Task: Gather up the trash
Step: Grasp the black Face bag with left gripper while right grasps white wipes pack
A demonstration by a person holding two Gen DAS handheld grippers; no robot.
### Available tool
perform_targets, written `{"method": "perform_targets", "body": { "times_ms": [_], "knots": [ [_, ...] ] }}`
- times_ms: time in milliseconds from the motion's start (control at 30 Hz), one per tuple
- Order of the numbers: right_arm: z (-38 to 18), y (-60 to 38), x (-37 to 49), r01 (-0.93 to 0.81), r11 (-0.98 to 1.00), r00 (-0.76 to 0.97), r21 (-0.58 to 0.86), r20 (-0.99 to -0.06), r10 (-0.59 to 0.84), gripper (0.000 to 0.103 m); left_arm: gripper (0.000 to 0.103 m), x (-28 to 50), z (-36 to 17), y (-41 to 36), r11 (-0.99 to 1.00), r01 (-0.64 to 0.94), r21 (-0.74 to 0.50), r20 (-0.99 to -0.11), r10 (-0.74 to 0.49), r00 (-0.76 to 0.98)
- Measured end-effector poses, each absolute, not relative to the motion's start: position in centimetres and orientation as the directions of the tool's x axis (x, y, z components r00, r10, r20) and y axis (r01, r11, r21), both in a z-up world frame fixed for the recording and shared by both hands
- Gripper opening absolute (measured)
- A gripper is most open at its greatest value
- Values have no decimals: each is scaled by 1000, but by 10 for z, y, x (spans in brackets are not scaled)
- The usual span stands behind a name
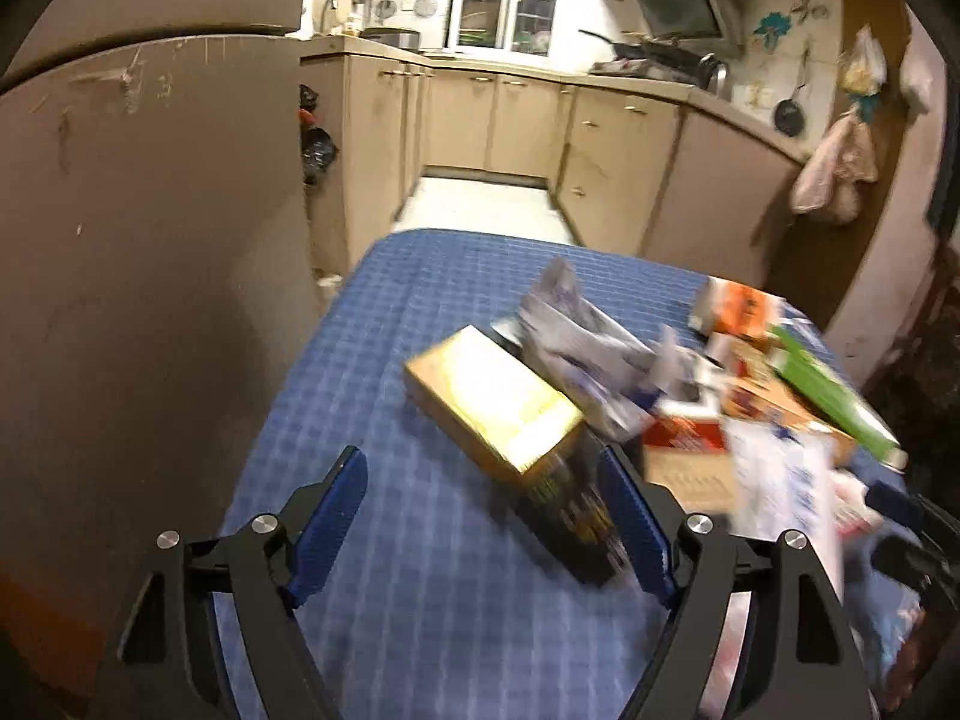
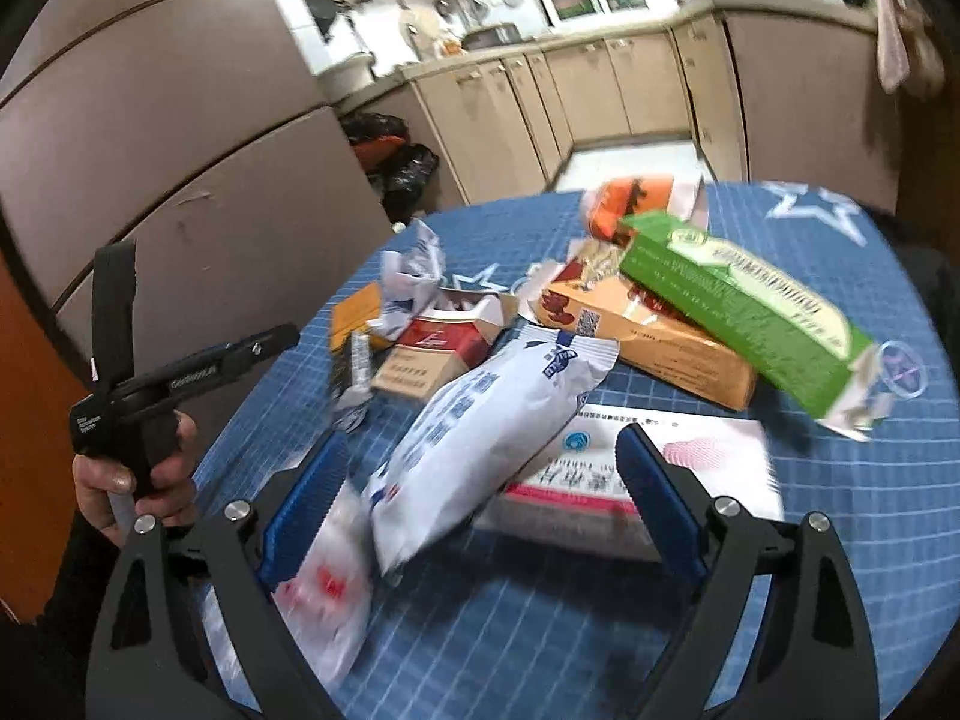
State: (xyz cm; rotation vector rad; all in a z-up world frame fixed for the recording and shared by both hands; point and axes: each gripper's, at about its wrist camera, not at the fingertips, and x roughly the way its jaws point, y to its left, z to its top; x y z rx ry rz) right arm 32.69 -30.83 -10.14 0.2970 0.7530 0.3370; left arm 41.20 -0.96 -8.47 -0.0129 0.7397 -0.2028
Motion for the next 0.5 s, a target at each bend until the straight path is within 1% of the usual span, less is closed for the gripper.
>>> {"method": "perform_targets", "body": {
  "times_ms": [100, 233, 267, 333, 400, 500],
  "knots": [
    [-112, -306, 340, -185, 890, 657, 417, -620, 428, 87, 80, 437, -89, -11, 983, 135, -121, -688, -181, 703],
    [-120, -299, 350, -199, 875, 628, 441, -629, 459, 87, 80, 467, -99, -21, 994, 97, -56, -718, -107, 688],
    [-122, -299, 351, -202, 873, 624, 445, -628, 465, 85, 80, 470, -100, -21, 995, 81, -52, -728, -94, 679],
    [-124, -298, 352, -208, 870, 626, 448, -622, 470, 75, 80, 465, -94, -16, 993, 90, -83, -735, -122, 668],
    [-127, -301, 353, -210, 856, 614, 472, -618, 491, 52, 80, 448, -88, -11, 988, 98, -116, -725, -151, 671],
    [-132, -308, 355, -217, 823, 596, 524, -597, 537, 43, 81, 416, -88, -14, 976, 145, -164, -725, -219, 653]
  ]
}}
